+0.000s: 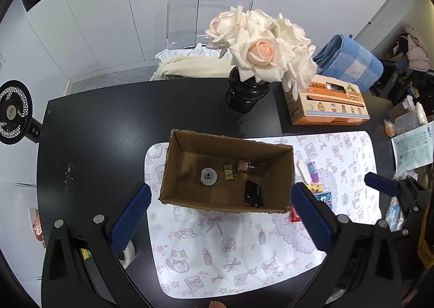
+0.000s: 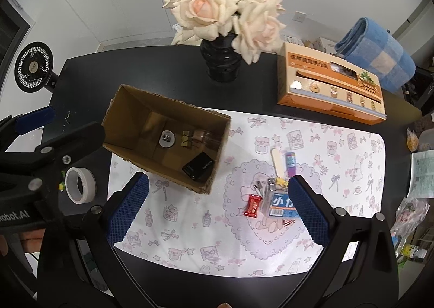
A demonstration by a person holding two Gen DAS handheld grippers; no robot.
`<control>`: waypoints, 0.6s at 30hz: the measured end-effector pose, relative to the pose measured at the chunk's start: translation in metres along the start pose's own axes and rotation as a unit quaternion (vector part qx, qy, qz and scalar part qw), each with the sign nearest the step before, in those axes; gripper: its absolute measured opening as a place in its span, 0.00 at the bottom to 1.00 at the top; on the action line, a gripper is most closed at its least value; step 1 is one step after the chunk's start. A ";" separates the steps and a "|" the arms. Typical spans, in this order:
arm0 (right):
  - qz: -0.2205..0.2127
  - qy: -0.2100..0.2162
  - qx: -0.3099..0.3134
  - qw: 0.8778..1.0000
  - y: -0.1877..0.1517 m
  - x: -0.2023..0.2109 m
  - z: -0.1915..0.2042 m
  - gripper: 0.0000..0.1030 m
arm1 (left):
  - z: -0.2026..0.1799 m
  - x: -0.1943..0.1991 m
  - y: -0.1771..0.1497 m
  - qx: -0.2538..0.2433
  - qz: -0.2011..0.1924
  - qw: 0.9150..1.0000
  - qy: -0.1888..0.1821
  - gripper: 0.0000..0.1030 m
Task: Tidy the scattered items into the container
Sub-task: 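Withdraw the right tool from the box and move over the blue floss box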
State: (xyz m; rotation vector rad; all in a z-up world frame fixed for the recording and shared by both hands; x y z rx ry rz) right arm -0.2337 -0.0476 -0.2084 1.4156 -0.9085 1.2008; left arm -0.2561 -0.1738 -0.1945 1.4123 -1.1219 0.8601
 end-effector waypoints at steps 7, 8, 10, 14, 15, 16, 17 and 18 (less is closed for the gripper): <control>-0.008 -0.003 -0.018 1.000 -0.016 0.017 -0.023 1.00 | -0.021 0.013 -0.012 -0.002 -0.003 1.000 -0.004 1.00; -0.009 -0.003 -0.020 1.000 -0.019 0.019 -0.027 1.00 | -0.025 0.015 -0.014 -0.002 -0.003 1.000 -0.004 1.00; -0.012 -0.005 -0.024 1.000 -0.026 0.026 -0.037 1.00 | -0.034 0.017 -0.019 -0.005 -0.003 1.000 -0.004 1.00; -0.016 -0.008 -0.031 0.999 -0.039 0.036 -0.056 1.00 | -0.055 0.022 -0.030 -0.011 -0.001 1.000 -0.008 1.00; -0.016 -0.009 -0.034 0.999 -0.044 0.039 -0.063 1.00 | -0.061 0.023 -0.032 -0.013 -0.001 1.000 -0.009 1.00; -0.017 -0.010 -0.036 0.999 -0.048 0.041 -0.069 1.00 | -0.067 0.025 -0.035 -0.013 -0.001 1.000 -0.010 1.00; -0.017 -0.011 -0.038 0.999 -0.051 0.043 -0.075 1.00 | -0.072 0.026 -0.037 -0.014 -0.001 1.000 -0.011 1.00; -0.017 -0.011 -0.041 0.999 -0.055 0.045 -0.080 1.00 | -0.077 0.026 -0.039 -0.015 -0.002 1.000 -0.011 1.00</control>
Point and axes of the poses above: each gripper's, at about its wrist camera, not at the fingertips, and x roughly against the way its jaws point, z to its left, y to its top, the point moved 9 cm from there along -x, roughly the way its jaws point
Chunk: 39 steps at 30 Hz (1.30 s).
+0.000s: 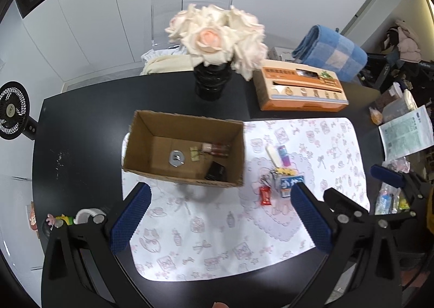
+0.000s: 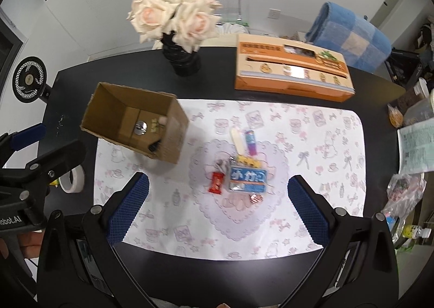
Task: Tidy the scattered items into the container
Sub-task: 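Withdraw the right tool from the box and move over the blue floss box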
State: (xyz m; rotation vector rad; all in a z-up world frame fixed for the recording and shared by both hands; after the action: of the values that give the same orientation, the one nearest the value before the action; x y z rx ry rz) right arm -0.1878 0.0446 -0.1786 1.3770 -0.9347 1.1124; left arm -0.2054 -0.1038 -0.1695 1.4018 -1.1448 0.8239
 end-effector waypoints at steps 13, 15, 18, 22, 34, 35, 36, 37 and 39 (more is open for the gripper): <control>0.009 -0.001 -0.010 1.000 -0.036 0.005 -0.075 1.00 | -0.063 -0.015 -0.037 0.008 0.018 1.000 -0.005 1.00; 0.013 0.001 -0.007 1.000 -0.041 0.001 -0.085 1.00 | -0.071 -0.021 -0.042 0.011 0.022 1.000 -0.007 1.00; 0.018 0.005 -0.005 1.000 -0.044 -0.007 -0.096 1.00 | -0.082 -0.034 -0.050 0.016 0.029 0.999 -0.007 1.00; 0.025 0.009 0.006 1.000 -0.048 -0.024 -0.105 1.00 | -0.090 -0.052 -0.061 0.021 0.039 0.999 -0.002 1.00; 0.054 0.031 0.036 0.997 -0.066 -0.091 -0.108 1.00 | -0.085 -0.110 -0.092 0.042 0.066 0.997 0.011 0.98; 0.056 0.032 0.038 0.997 -0.067 -0.099 -0.106 1.00 | -0.083 -0.116 -0.095 0.041 0.069 0.997 0.012 0.95; 0.058 0.034 0.040 0.997 -0.069 -0.106 -0.104 1.00 | -0.081 -0.122 -0.098 0.041 0.072 0.996 0.014 0.94; 0.060 0.033 0.042 0.997 -0.069 -0.112 -0.102 1.00 | -0.078 -0.129 -0.101 0.042 0.075 0.996 0.017 0.94; 0.065 0.033 0.043 0.996 -0.071 -0.126 -0.099 1.00 | -0.072 -0.143 -0.106 0.047 0.083 0.995 0.016 0.92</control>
State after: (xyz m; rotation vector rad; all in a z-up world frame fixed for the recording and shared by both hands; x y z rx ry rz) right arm -0.1635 0.1445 -0.3210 1.3556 -0.9477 1.3023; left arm -0.1380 -0.0119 -0.3240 1.3779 -1.2237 1.0267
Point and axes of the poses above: each gripper's, at about its wrist camera, not at the fingertips, and x roughly against the way its jaws point, z to its left, y to its top, the point moved 9 cm from there along -x, roughly the way its jaws point
